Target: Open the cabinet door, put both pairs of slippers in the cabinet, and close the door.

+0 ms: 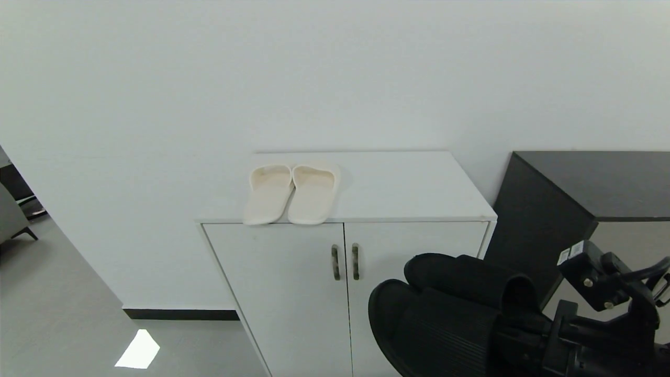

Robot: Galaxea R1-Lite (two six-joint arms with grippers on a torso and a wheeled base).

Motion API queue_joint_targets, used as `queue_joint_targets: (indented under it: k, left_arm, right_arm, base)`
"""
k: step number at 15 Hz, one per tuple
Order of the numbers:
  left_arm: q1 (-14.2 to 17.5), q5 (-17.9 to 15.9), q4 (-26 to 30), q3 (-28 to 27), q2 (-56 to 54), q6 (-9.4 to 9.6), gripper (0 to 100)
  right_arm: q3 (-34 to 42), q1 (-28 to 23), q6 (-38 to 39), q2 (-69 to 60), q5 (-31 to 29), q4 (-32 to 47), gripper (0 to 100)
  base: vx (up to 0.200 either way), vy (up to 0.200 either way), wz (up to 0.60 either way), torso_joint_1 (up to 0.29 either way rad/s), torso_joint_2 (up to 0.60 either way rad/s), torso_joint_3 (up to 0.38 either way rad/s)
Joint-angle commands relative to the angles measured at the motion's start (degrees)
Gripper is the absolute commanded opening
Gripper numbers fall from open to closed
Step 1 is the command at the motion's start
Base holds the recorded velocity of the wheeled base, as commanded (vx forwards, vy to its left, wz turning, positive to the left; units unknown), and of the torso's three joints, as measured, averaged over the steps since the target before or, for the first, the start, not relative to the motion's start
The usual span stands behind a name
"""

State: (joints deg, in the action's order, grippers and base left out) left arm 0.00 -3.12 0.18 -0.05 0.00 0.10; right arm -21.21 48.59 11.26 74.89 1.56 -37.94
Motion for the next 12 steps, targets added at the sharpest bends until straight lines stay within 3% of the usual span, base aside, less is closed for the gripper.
queue_joint_targets:
  k: [1, 10, 11, 12]
  left_arm:
    - [0.00, -0.04, -0.01, -0.04, 0.09, 0.08, 0]
    - [0.00, -0.13, -0.01, -0.04, 0.09, 0.08, 0]
    - [0.00, -0.22, -0.01, -0.04, 0.09, -0.01, 100]
    - [0.00, -0.22, -0.01, -0.04, 0.09, -0.01, 100]
  right_arm:
    - [0.12, 0.01, -0.01, 0.17, 0.02, -0.03, 0]
    - [0.21, 0.01, -0.01, 0.35, 0.02, -0.73, 0]
    - [0.21, 0.01, -0.01, 0.35, 0.02, -0.73, 0]
    - [0.21, 0.01, -0.01, 0.35, 0.11, -0.73, 0]
  base:
    - [0.000, 0.000, 0.00, -0.246, 0.54, 0.300]
    - [0.000, 0.000, 0.00, -0.224, 0.51, 0.290]
    - [0.000, 0.000, 0.00, -0.207, 0.50, 0.281]
    - [0.000, 0.000, 0.00, -0.198, 0.49, 0.290]
